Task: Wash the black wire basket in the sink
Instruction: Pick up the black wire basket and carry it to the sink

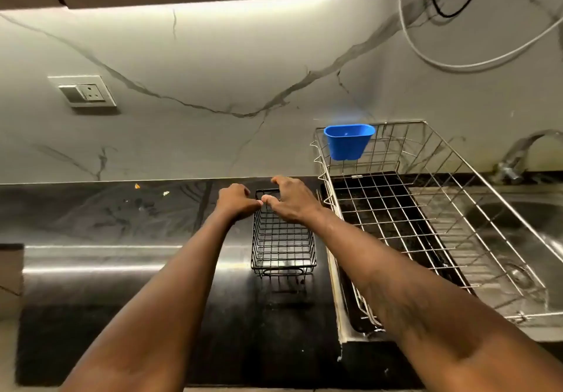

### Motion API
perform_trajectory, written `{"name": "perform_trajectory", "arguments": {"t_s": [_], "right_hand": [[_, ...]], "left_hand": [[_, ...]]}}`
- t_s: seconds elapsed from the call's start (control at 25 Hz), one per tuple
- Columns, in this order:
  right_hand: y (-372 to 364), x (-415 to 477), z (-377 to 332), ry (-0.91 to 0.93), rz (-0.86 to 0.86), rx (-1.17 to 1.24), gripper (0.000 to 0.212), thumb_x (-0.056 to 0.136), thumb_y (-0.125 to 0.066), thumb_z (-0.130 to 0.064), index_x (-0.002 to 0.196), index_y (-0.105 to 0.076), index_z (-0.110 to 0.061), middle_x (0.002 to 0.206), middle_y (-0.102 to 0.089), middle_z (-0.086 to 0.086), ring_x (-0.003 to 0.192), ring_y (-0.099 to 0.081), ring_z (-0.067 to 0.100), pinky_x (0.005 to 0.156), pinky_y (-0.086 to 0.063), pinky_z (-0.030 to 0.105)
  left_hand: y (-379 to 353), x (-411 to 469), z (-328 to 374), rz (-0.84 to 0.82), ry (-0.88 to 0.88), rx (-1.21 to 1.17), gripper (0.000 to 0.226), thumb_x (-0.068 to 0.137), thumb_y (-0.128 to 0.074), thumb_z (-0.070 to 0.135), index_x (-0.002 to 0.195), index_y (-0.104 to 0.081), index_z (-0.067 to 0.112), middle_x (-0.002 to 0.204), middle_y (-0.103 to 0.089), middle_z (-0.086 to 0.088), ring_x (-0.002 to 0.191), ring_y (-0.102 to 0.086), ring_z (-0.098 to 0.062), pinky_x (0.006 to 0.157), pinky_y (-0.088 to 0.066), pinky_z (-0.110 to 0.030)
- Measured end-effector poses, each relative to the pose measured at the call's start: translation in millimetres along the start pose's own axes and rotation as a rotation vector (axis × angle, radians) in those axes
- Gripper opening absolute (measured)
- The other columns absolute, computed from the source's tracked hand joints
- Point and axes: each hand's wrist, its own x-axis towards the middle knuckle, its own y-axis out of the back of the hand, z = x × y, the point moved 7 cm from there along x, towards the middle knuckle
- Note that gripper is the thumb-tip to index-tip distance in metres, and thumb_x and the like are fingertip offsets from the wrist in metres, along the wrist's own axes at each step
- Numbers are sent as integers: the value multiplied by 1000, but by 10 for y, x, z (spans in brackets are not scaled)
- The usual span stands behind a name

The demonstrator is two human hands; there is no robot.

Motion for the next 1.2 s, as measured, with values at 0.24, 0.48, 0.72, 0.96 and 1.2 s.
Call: {"name": "perform_trajectory", "arguments": {"t_s": [0.24,0.48,0.72,0.96,1.2], "right_hand": [[-364,18,361,-246,-75,38,63,95,-59,-48,144,-43,-12,147,-47,11,134,-45,30,109,-42,48],[-629,-107,792,-578,-135,99,81,100,-46,-53,160,-10,-11,166,-14,16,152,-17,38,121,-21,58],[-580,-91,874,-753,-103,362,86,101,-37,-60,160,-3,-8,162,-27,20,147,-30,40,117,-29,51],[-521,-127,765,-851,-117,701,95,87,-26,-85,157,-27,-21,156,-37,14,129,-48,37,99,-49,51],[-372,-121,549,-786,-185,1033,99,87,-24,-87,150,-41,-13,133,-54,19,104,-64,38,74,-59,46]], "left_hand": [[-438,185,-244,-215,188,-261,25,92,-70,32,100,-70,9,109,-66,-12,103,-64,-25,68,-64,-46],[-743,288,-420,-319,318,-362,39,92,-64,28,121,-59,3,127,-56,-12,99,-60,-26,68,-63,-51],[-809,317,-410,-312,366,-450,21,92,-56,17,105,-55,1,114,-54,-14,97,-63,-29,79,-60,-62],[-675,216,-455,-286,460,-346,19,93,-50,17,103,-51,-1,105,-59,-21,77,-65,-33,60,-59,-63],[-159,157,-718,-69,452,-368,26,90,-47,13,91,-62,-8,78,-68,-20,59,-71,-29,60,-63,-55]]}}
